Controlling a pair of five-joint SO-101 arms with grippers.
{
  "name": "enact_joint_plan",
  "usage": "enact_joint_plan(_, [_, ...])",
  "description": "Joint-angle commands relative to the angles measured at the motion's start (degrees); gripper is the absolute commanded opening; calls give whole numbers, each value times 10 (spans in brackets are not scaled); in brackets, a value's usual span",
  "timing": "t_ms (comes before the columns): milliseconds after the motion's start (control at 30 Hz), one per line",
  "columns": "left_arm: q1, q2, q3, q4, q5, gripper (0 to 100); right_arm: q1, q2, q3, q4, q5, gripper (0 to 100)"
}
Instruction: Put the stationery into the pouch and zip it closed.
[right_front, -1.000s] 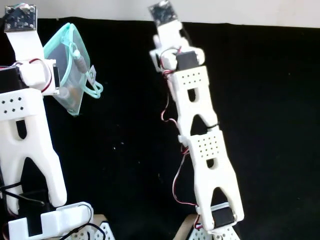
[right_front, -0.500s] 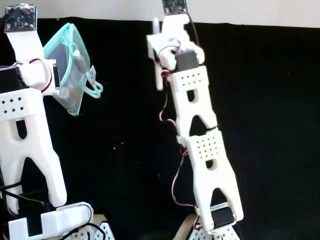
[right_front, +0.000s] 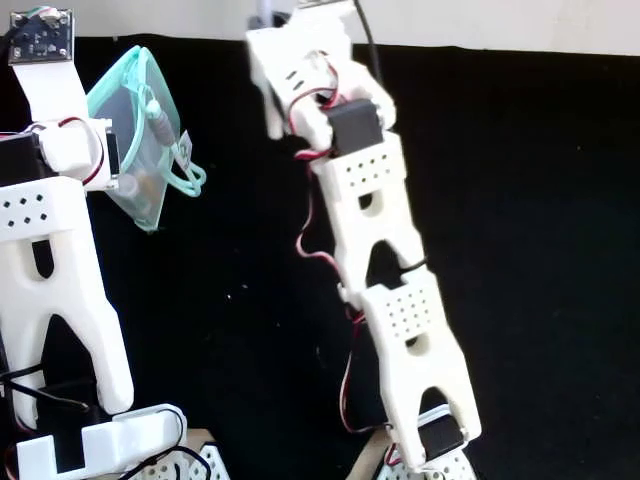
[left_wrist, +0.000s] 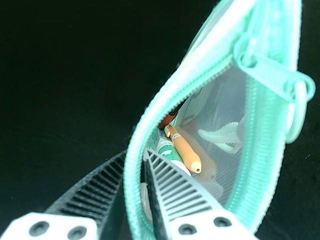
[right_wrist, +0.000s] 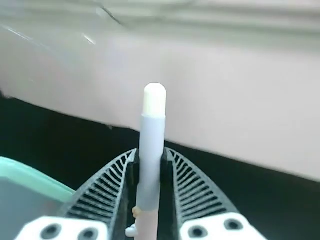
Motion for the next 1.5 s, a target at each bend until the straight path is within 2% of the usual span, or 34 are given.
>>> enact_joint_plan(0, [-13, 7, 22, -4, -6, 7, -33, -65, -71, -34, -4, 7])
enact_joint_plan(367, [-13, 7, 22, -4, -6, 7, -98, -119, -71, -67, 31, 7])
enact_joint_plan(600, [-13, 7, 22, -4, -6, 7, -140, -154, -71, -124, 68, 7])
enact_joint_plan(1200, [24, 7, 22, -4, -6, 7, -160, -102, -73, -185, 62, 7])
enact_joint_plan(1300, [24, 7, 22, -4, -6, 7, -160, -81, -73, -203, 33, 7])
enact_joint_plan(1467, [24, 7, 22, -4, -6, 7, -166, -67, -73, -227, 27, 7])
